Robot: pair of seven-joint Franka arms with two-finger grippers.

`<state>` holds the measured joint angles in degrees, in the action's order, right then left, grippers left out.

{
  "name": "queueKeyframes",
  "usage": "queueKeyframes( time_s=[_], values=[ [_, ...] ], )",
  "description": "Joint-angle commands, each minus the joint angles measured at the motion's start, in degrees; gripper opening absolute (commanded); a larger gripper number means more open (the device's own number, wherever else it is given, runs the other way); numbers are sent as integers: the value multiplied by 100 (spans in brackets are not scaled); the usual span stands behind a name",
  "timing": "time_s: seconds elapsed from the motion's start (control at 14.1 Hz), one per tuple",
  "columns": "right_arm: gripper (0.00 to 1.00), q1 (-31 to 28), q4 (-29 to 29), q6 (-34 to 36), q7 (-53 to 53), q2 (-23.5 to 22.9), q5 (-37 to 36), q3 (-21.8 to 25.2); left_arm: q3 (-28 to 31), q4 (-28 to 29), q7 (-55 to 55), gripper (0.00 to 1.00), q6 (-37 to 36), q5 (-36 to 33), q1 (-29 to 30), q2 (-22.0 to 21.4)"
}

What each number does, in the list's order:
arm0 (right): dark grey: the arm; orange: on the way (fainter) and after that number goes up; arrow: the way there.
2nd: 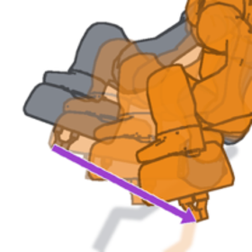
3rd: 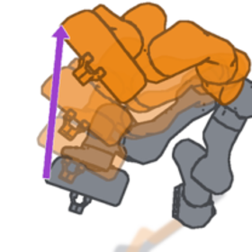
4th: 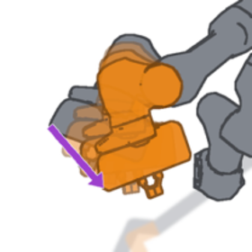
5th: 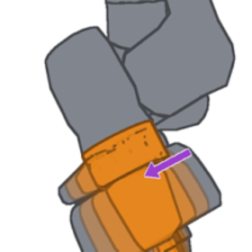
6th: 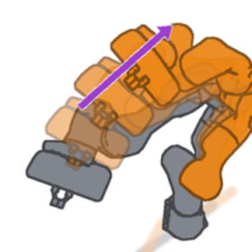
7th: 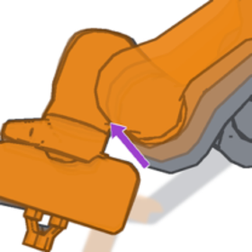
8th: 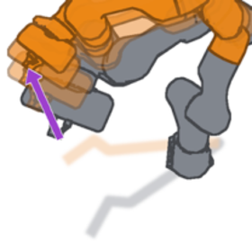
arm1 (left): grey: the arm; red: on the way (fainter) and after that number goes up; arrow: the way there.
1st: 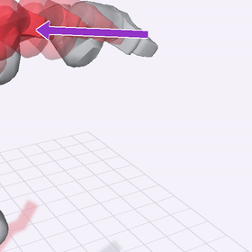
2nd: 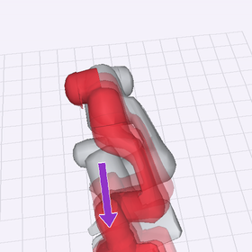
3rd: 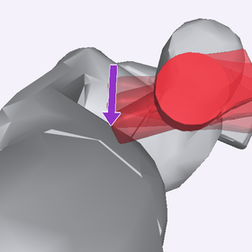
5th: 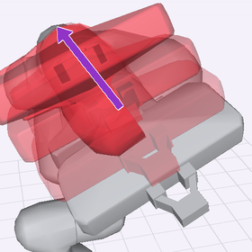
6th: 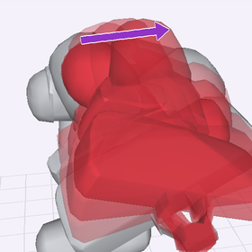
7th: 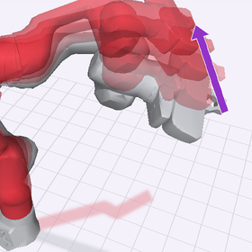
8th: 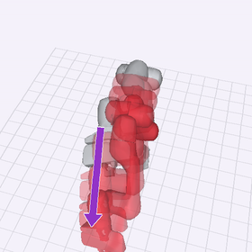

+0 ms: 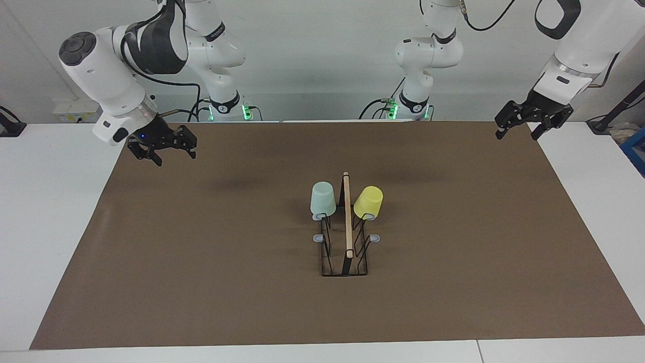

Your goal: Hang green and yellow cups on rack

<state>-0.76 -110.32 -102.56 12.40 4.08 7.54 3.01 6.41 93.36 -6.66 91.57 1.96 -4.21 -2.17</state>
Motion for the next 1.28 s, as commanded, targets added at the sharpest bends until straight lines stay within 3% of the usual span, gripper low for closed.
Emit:
queueKeyframes(
  time_s=[0.0, 0.21, 1.21],
  values=[
    [100, -82, 72, 43, -202, 50, -270, -90, 45, 33, 95, 100, -43, -108, -89, -38],
    [100, -20, 230, 87, -589, 6, -411, -99, 45, 33, 95, 100, -52, -108, -89, -38],
    [100, -126, 257, 131, -449, 23, -429, -11, 45, 33, 95, 100, -43, -108, -89, -38]
  ],
)
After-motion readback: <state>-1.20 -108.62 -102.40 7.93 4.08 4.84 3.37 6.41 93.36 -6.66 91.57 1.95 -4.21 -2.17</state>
